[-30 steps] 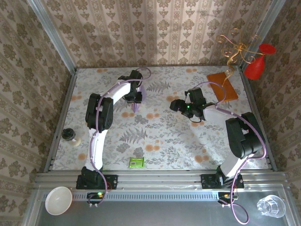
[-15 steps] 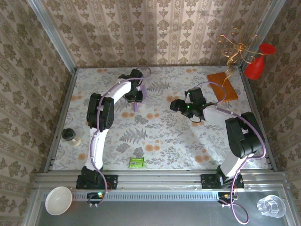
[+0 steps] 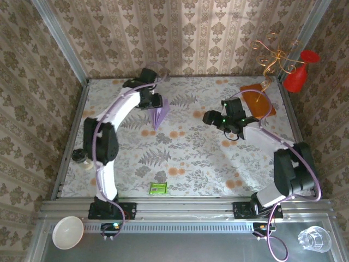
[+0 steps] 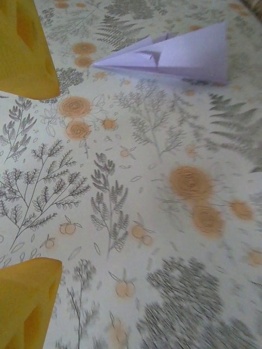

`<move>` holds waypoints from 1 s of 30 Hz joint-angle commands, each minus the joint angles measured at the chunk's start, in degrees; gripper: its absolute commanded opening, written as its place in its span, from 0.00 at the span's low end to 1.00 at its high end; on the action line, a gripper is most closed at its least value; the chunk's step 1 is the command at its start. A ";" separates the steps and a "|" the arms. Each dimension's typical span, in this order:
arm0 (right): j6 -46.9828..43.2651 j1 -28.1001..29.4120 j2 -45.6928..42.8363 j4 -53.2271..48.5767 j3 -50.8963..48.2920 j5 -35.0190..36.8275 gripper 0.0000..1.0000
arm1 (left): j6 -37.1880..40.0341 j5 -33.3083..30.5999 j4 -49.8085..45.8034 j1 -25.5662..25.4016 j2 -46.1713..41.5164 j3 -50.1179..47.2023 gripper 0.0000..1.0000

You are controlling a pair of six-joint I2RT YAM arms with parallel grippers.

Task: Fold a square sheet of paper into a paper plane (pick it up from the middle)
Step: Move the paper plane to the top-center of the table, then reset both arms

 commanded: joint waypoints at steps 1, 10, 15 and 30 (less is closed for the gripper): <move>-4.41 -0.50 -6.07 -5.49 1.25 9.89 0.80 | -1.93 0.16 5.64 2.28 -9.74 -7.78 0.58; -11.62 -2.02 -21.74 -8.16 -6.13 33.04 1.00 | 4.09 -14.23 21.35 3.69 -32.82 -37.26 1.00; -14.98 -3.76 -27.77 -3.07 -13.74 42.78 1.00 | 6.00 -22.22 30.44 4.75 -43.41 -52.55 1.00; -23.07 -13.06 -27.13 25.54 -33.38 38.68 1.00 | 13.59 -21.22 48.85 17.96 -49.46 -71.10 1.00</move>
